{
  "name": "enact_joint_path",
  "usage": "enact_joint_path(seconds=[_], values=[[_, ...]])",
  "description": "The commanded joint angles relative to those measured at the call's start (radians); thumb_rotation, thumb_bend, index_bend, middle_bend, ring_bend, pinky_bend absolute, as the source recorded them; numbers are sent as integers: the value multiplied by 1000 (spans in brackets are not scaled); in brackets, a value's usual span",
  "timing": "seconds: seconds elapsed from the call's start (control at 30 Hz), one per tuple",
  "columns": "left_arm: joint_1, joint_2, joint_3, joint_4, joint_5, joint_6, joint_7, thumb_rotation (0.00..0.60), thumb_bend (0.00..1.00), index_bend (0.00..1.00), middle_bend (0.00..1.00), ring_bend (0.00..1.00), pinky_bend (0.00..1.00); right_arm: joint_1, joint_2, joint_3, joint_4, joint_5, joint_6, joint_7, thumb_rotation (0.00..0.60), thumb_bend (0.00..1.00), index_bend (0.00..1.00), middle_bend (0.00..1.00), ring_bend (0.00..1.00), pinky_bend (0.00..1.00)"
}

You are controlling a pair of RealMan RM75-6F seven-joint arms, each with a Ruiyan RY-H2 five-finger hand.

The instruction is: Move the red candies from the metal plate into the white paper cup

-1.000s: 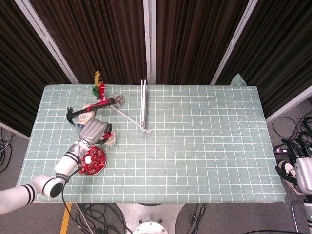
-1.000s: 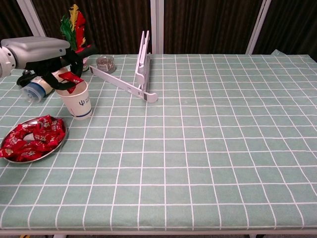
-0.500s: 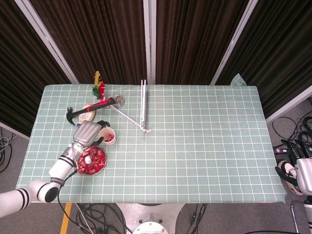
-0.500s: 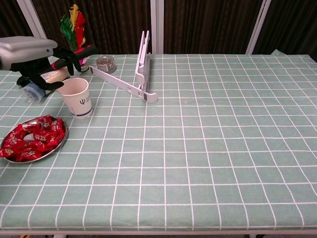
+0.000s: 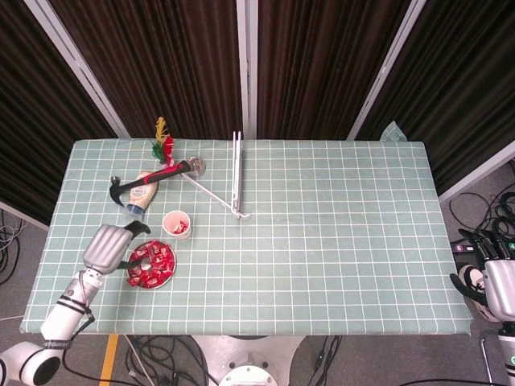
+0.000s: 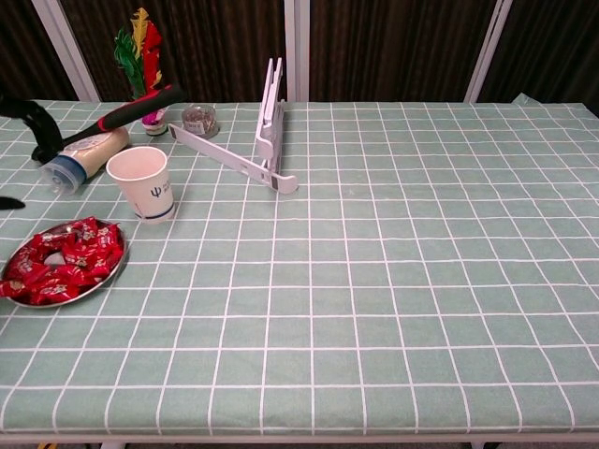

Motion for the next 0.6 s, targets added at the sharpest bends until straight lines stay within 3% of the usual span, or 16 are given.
enact_joint_path(seconds=[0.03, 0.37, 0.6], values=[[2, -22, 34, 6, 33, -40, 6, 600, 160, 424, 472, 913, 1000, 1, 1, -1, -5, -4, 1, -5, 600, 127, 170, 256, 152, 378], [-38, -97, 45, 66, 16, -162, 135, 600, 161, 414, 458, 913, 1000, -5, 9, -2, -22, -3, 10, -18, 600, 127, 170, 256, 153, 384], [-51, -130, 35, 109, -20, -214, 149, 600, 171, 414, 458, 913, 1000, -5, 7, -3, -25, -2, 7, -21, 600, 125, 170, 255, 152, 387]])
